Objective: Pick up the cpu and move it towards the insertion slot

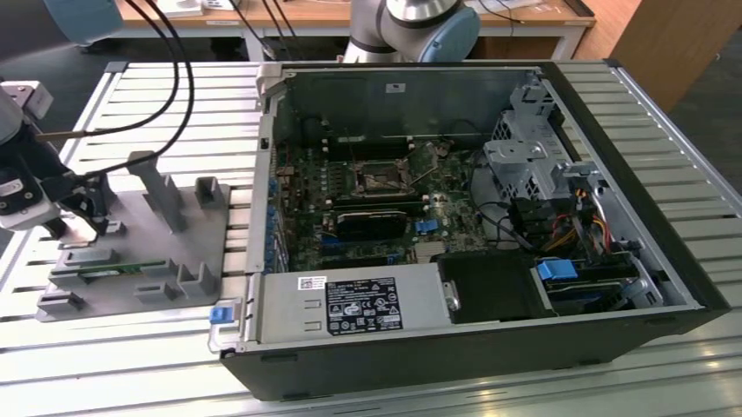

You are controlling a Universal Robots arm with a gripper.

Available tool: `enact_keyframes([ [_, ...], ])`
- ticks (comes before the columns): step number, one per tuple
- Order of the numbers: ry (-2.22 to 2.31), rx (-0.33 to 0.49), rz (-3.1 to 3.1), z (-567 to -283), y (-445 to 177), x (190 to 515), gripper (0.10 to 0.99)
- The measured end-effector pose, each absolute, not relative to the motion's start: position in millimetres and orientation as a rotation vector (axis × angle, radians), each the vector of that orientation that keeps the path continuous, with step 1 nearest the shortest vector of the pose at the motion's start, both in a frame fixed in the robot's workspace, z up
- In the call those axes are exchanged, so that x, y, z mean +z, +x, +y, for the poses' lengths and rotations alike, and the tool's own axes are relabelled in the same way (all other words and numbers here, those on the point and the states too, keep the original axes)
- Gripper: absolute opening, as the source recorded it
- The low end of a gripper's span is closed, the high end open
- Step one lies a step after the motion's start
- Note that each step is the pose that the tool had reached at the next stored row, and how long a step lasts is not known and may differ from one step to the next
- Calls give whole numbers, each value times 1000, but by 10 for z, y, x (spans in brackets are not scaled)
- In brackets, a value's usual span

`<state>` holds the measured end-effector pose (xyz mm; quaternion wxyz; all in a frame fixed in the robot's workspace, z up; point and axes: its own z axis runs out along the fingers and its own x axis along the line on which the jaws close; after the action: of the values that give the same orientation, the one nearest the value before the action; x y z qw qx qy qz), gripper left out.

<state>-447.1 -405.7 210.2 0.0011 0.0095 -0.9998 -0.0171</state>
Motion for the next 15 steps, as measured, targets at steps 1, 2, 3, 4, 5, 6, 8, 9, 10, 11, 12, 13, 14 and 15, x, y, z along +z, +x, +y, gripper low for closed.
enact_keyframes([
  [1,30,-54,-3139,-4057,-4471,2108,541],
  [2,30,-54,-3139,-4057,-4471,2113,541],
  [3,30,-54,-3139,-4058,-4471,2119,541],
  [4,30,-54,-3139,-4057,-4471,2124,541],
  [5,30,-54,-3139,-4057,-4471,2129,541],
  [6,30,-54,-3139,-4057,-4471,2135,541],
  [8,30,-54,-3139,-4057,-4471,2143,541],
  [9,30,-53,-3139,-4057,-4471,2149,541],
  [10,30,-53,-3139,-4058,-4471,2153,541],
  [11,30,-54,-3139,-4058,-4471,2158,541],
  [12,30,-54,-3139,-4057,-4471,2163,541],
  [13,30,-54,-3139,-4057,-4471,2168,541],
  [14,30,-54,-3139,-4057,-4471,2174,541],
  [15,30,-54,-3139,-4058,-4471,2179,541],
])
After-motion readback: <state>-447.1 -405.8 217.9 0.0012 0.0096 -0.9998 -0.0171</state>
